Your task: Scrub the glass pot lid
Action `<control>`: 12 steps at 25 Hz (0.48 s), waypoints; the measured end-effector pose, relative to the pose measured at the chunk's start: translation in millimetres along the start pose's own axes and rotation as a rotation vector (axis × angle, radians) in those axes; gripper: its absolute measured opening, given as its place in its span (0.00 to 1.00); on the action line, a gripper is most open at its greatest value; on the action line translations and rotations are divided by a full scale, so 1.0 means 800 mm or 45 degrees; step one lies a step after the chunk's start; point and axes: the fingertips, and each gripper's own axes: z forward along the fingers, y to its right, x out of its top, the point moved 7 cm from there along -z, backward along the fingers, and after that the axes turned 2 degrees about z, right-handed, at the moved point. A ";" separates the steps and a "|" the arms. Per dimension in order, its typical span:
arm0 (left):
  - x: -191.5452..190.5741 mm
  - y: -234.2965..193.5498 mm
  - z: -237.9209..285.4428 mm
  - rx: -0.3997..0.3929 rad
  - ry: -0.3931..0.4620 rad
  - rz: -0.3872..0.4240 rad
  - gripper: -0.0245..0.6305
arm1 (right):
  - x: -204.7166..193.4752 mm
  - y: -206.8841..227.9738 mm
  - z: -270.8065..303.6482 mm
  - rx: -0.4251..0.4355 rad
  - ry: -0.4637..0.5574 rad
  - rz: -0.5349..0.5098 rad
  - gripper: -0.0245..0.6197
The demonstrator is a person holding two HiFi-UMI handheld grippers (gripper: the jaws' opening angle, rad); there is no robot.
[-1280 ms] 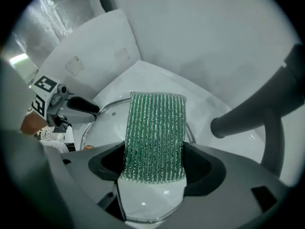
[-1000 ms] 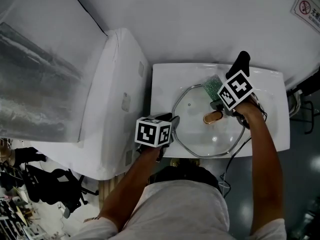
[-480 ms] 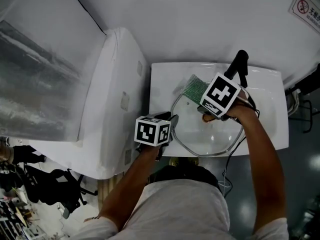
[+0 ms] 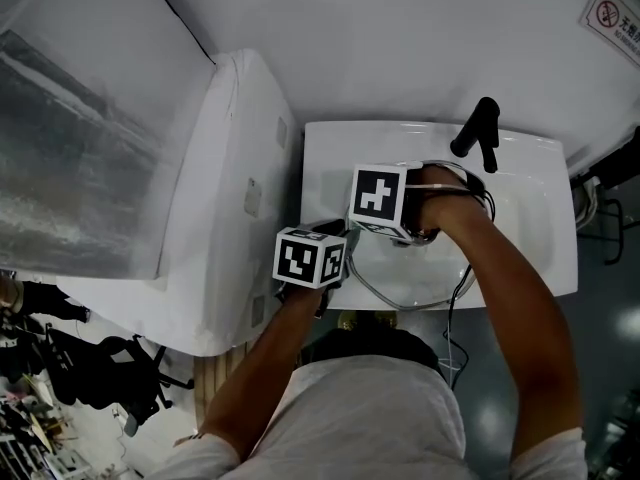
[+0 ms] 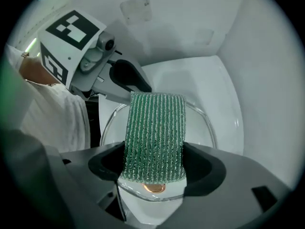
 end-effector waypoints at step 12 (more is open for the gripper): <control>-0.001 -0.002 0.000 0.001 0.000 0.018 0.24 | -0.044 -0.011 -0.005 -0.005 0.138 0.137 0.58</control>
